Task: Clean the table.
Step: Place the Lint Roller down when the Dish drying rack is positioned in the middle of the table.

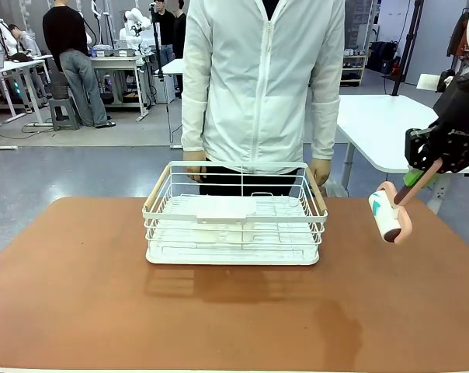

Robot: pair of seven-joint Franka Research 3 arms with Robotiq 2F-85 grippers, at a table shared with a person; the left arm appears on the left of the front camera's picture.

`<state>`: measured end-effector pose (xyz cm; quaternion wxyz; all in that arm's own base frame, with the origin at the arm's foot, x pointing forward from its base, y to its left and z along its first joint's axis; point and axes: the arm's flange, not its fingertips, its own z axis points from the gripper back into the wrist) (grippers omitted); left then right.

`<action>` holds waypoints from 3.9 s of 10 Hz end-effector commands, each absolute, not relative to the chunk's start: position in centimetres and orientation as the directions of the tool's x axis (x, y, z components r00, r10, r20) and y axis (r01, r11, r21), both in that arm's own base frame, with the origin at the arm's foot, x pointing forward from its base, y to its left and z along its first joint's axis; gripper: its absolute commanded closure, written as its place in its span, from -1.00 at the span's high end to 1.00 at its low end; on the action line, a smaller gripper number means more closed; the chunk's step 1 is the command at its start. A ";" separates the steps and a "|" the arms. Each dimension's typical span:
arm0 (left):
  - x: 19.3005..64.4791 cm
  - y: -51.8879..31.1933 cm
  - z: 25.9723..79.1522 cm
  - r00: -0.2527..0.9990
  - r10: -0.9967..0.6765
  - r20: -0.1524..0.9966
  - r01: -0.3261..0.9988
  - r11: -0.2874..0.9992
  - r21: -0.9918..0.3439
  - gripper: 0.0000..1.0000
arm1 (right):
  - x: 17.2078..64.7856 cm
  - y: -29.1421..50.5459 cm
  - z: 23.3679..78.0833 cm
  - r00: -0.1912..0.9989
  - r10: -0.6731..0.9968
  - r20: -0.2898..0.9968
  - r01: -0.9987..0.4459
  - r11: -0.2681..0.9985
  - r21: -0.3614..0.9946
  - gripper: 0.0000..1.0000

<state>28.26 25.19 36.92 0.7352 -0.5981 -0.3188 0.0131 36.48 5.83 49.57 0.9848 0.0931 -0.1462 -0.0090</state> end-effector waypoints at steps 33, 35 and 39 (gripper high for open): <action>28.1 25.4 36.9 0.787 0.405 0.466 0.382 0.274 -0.883 1.00 | 53.5 -2.3 34.4 -0.043 -0.997 -0.065 0.875 -0.069 0.479 0.47; 28.1 25.4 36.9 0.787 0.405 0.466 0.382 0.274 -0.883 1.00 | 52.5 -1.8 34.7 -0.055 -0.997 -0.051 0.884 -0.072 0.462 0.59; 28.1 25.4 36.9 0.787 0.405 0.466 0.382 0.274 -0.883 1.00 | 49.7 -0.6 36.8 -0.079 -0.996 -0.029 0.918 -0.085 0.386 1.00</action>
